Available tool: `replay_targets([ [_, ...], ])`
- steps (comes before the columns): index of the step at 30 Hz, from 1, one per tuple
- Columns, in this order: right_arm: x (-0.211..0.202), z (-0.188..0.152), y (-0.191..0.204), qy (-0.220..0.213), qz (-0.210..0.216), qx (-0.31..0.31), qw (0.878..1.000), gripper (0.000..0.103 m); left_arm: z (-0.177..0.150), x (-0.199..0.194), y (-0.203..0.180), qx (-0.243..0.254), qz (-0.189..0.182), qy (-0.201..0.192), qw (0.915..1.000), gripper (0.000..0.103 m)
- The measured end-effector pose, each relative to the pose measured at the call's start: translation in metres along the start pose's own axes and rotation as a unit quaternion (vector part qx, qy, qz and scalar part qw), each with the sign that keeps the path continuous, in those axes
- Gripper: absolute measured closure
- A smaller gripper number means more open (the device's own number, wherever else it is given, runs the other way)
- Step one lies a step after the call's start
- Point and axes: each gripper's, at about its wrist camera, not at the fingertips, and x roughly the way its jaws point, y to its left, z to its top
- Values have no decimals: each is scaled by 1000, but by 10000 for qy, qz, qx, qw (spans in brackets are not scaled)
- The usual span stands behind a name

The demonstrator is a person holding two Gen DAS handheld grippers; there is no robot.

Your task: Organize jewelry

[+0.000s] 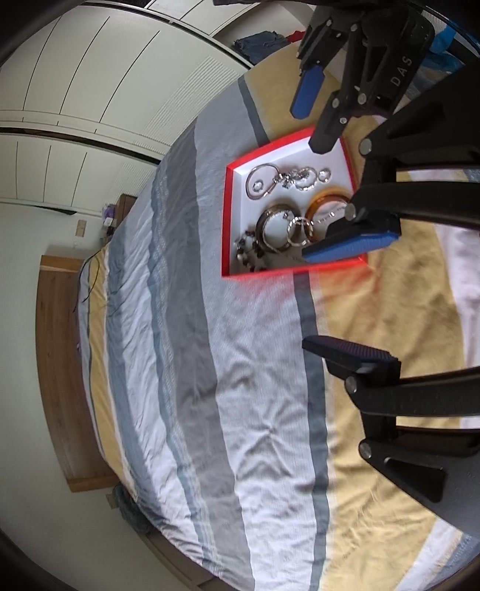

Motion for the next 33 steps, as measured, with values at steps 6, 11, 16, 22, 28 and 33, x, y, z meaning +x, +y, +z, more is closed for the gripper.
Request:
replay_targets([
  [6, -33, -12, 37, -204, 118, -256, 9994, 48, -16, -48, 27, -126, 306, -179, 9993, 62],
  [11, -61, -24, 54, -453, 197, -276, 9984, 47, -31, -85, 45, -252, 505, -375, 9977, 62],
  [16, -82, -39, 67, -611, 194, -287, 9975, 44, -50, -117, 63, -358, 745, -512, 9953, 61],
  [22, -102, -54, 83, -729, 188, -311, 9967, 40, -70, -153, 85, -489, 1031, -658, 9913, 61],
  [28, -131, -67, 101, -953, 163, -424, 9944, 36, -86, -193, 100, -627, 1273, -950, 9853, 57],
  [33, -152, -78, 111, -1102, 143, -553, 9923, 31, -99, -221, 106, -687, 1429, -1141, 9807, 53],
])
